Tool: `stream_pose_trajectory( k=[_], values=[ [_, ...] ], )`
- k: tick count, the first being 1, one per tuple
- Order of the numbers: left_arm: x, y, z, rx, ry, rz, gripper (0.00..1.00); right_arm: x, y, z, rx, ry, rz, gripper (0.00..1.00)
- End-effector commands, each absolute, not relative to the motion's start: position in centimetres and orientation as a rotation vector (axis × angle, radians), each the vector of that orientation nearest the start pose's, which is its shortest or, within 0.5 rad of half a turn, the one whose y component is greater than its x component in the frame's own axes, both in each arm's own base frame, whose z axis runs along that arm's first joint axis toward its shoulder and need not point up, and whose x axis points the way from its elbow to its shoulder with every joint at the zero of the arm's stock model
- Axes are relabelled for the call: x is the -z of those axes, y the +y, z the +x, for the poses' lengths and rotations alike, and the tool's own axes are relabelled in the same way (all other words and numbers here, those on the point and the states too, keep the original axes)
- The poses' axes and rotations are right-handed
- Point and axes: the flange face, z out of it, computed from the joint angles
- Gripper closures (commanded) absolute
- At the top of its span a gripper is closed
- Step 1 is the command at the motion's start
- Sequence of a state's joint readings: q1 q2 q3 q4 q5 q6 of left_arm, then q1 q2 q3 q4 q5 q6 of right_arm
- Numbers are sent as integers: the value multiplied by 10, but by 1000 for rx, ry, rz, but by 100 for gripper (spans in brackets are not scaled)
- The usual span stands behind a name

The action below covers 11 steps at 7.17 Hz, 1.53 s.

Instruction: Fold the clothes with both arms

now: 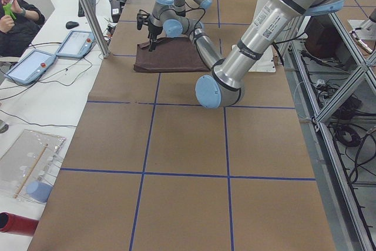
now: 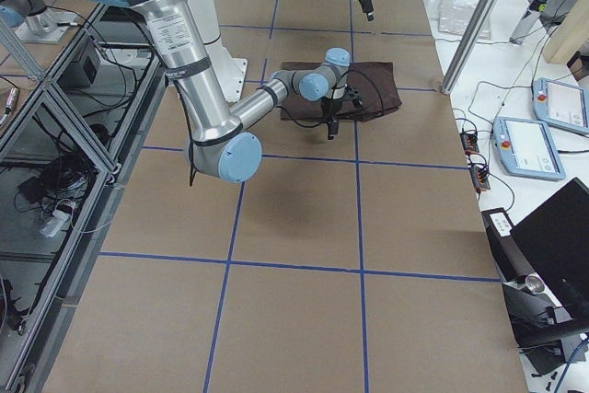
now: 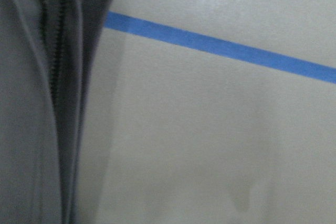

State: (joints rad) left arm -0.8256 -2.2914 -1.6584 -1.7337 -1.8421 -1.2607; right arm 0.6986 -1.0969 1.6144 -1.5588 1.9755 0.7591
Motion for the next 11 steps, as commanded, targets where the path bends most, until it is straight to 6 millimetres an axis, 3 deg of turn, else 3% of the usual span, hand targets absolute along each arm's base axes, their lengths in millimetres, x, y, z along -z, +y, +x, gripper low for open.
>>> stream_pose_trajectory(
  k=[1, 2, 3, 4, 8, 11],
  values=[
    [-169, -577, 387, 340, 953, 310, 0, -321, -521, -459, 210, -707, 132, 0],
    [-165, -574, 385, 340, 960, 314, 0, -291, -543, -485, 202, -718, 139, 0],
    [-164, -573, 384, 339, 962, 316, 0, -277, -568, -514, 199, -708, 130, 0],
    [-164, -572, 383, 336, 964, 320, 0, -281, -580, -527, 200, -711, 133, 0],
    [-145, -560, 372, 325, 1001, 345, 0, -319, -603, -527, 181, -664, 113, 0],
    [-138, -556, 369, 323, 1013, 351, 0, -350, -634, -500, 127, -621, 92, 0]
  ],
)
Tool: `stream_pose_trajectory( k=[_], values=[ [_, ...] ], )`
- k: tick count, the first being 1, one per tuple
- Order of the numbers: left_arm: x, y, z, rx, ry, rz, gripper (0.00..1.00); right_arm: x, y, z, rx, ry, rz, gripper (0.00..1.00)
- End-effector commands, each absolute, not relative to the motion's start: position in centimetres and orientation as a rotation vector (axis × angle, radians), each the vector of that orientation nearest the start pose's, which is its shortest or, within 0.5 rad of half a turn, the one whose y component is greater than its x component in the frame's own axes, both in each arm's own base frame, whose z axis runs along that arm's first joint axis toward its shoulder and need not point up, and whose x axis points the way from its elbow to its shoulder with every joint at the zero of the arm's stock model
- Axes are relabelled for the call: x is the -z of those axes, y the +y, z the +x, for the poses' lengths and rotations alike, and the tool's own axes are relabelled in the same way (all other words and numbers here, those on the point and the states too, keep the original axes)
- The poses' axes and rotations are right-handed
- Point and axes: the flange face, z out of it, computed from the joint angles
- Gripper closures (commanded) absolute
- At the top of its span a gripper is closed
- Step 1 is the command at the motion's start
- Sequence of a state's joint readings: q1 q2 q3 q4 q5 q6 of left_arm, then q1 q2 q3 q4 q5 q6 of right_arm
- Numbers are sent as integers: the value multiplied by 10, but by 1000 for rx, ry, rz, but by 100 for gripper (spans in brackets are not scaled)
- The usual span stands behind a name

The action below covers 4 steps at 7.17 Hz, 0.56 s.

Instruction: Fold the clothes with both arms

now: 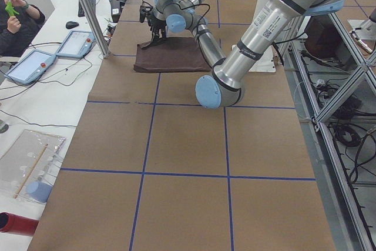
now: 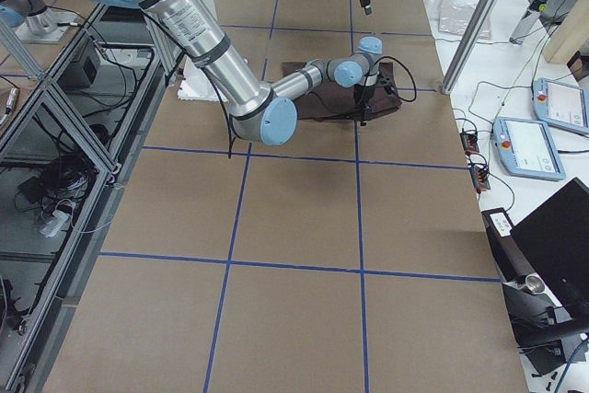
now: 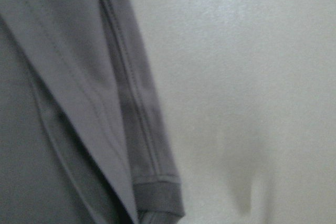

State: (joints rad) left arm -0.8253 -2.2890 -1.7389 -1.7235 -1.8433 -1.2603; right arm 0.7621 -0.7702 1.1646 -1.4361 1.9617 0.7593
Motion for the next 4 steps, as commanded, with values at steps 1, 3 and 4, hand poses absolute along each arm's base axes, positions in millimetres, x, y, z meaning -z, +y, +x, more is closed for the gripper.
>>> stream_pose_trajectory(
  k=[1, 3, 4],
  values=[
    [-139, -556, 368, 323, 1014, 351, 0, -366, -650, -481, 114, -601, 86, 0],
    [-138, -556, 368, 322, 1016, 353, 0, -347, -666, -464, 103, -629, 126, 0],
    [-140, -553, 373, 316, 1016, 337, 0, -333, -667, -466, 108, -664, 157, 0]
  ],
)
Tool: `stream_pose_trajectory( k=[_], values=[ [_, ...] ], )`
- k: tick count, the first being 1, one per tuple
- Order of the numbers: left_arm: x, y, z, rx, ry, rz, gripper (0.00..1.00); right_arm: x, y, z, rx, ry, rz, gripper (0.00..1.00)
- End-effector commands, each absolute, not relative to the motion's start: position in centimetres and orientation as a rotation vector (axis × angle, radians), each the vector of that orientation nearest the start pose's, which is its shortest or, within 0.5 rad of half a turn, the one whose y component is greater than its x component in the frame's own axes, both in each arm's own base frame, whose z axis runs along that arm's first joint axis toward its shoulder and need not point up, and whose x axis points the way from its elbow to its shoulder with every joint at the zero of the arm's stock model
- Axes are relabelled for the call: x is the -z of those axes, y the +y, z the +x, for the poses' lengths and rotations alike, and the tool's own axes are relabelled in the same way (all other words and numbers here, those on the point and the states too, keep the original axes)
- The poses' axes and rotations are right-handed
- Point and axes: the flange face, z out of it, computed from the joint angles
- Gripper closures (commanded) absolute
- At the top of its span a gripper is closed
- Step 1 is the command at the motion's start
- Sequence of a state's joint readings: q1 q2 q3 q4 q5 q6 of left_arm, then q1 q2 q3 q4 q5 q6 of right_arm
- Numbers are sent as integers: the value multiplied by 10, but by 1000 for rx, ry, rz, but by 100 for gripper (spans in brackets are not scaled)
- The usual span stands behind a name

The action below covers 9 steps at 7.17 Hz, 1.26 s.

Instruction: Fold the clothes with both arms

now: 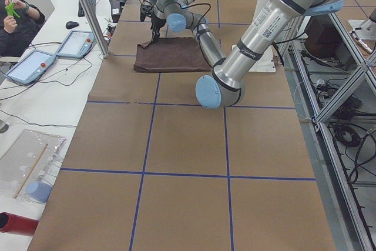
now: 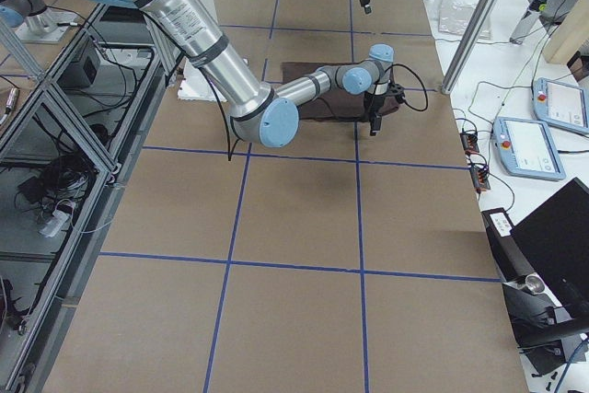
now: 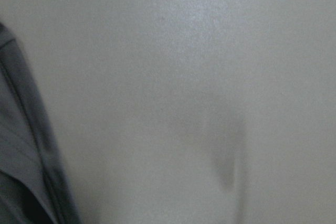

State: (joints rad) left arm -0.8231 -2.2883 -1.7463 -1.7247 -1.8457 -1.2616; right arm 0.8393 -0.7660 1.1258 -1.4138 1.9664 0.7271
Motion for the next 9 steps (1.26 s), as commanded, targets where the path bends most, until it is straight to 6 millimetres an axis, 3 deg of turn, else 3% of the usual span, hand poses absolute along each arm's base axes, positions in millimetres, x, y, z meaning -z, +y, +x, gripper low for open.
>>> stream_pose_trajectory(
  k=[1, 2, 3, 4, 5, 6, 7, 8, 9],
  values=[
    [-160, -546, 380, 323, 1016, 289, 0, -320, -669, -467, 114, -683, 177, 0],
    [-167, -546, 380, 319, 1011, 286, 0, -307, -668, -478, 128, -687, 184, 0],
    [-170, -546, 378, 320, 1008, 286, 0, -298, -656, -502, 160, -691, 177, 0],
    [-167, -544, 377, 318, 1012, 287, 0, -301, -637, -526, 194, -690, 161, 0],
    [-166, -542, 375, 317, 1016, 290, 0, -305, -633, -534, 202, -684, 151, 0],
    [-163, -541, 374, 315, 1021, 293, 0, -310, -641, -541, 199, -663, 137, 0],
    [-163, -541, 374, 316, 1022, 294, 0, -298, -652, -550, 197, -655, 134, 0],
    [-157, -537, 370, 314, 1031, 300, 0, -299, -659, -556, 194, -641, 135, 0],
    [-153, -535, 367, 314, 1038, 305, 0, -304, -665, -554, 188, -643, 142, 0]
  ],
)
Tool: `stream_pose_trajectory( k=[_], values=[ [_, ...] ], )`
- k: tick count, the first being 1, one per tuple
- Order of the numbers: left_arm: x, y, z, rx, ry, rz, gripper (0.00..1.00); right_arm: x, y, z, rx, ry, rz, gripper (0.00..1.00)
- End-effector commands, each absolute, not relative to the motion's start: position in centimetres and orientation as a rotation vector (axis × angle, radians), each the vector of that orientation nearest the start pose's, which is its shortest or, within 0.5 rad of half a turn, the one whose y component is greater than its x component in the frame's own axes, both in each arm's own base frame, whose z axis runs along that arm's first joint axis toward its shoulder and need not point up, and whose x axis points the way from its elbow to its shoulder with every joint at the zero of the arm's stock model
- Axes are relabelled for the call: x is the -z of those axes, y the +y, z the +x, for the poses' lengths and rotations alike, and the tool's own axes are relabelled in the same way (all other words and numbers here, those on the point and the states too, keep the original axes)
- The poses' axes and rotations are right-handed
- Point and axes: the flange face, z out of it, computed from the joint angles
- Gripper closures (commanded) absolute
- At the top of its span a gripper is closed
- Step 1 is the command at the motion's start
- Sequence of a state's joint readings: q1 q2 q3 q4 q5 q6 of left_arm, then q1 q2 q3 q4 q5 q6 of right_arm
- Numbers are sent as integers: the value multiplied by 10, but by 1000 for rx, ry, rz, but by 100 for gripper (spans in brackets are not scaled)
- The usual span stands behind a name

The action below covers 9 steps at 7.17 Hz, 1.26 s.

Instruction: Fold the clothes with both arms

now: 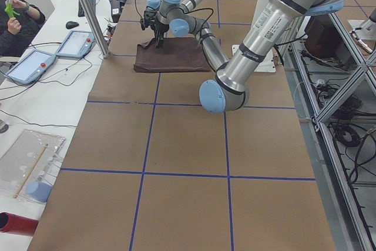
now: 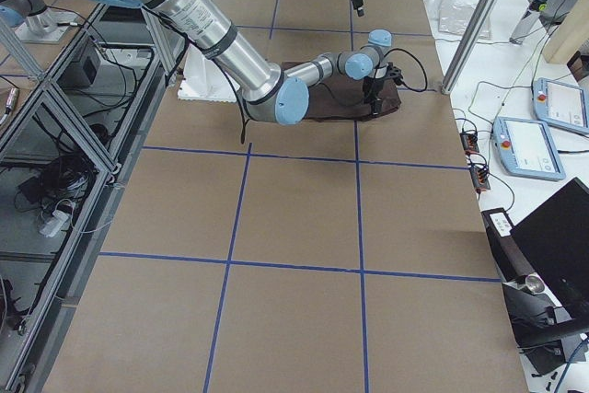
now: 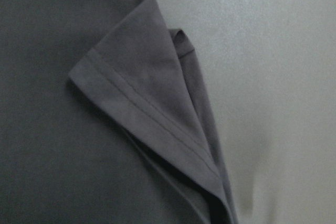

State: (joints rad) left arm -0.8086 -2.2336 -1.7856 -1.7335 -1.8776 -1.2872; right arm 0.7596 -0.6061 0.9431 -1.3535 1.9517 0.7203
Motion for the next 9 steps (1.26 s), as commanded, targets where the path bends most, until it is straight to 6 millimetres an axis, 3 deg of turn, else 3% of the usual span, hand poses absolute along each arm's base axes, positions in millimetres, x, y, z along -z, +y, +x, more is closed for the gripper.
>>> stream_pose_trajectory(
  k=[1, 3, 4, 5, 6, 7, 9],
  values=[
    [-155, -534, 368, 315, 1037, 302, 0, -309, -673, -547, 176, -641, 154, 0],
    [-154, -534, 367, 317, 1040, 302, 0, -323, -690, -531, 147, -624, 154, 0],
    [-152, -533, 366, 318, 1042, 303, 0, -344, -703, -523, 127, -609, 173, 0],
    [-152, -533, 366, 322, 1043, 300, 0, -357, -727, -492, 82, -592, 181, 0],
    [-152, -533, 366, 322, 1043, 300, 0, -357, -741, -471, 55, -588, 190, 0],
    [-153, -533, 366, 322, 1042, 299, 0, -355, -745, -465, 47, -591, 193, 0],
    [-159, -528, 371, 330, 1047, 261, 0, -300, -741, -465, 66, -687, 216, 0]
  ],
)
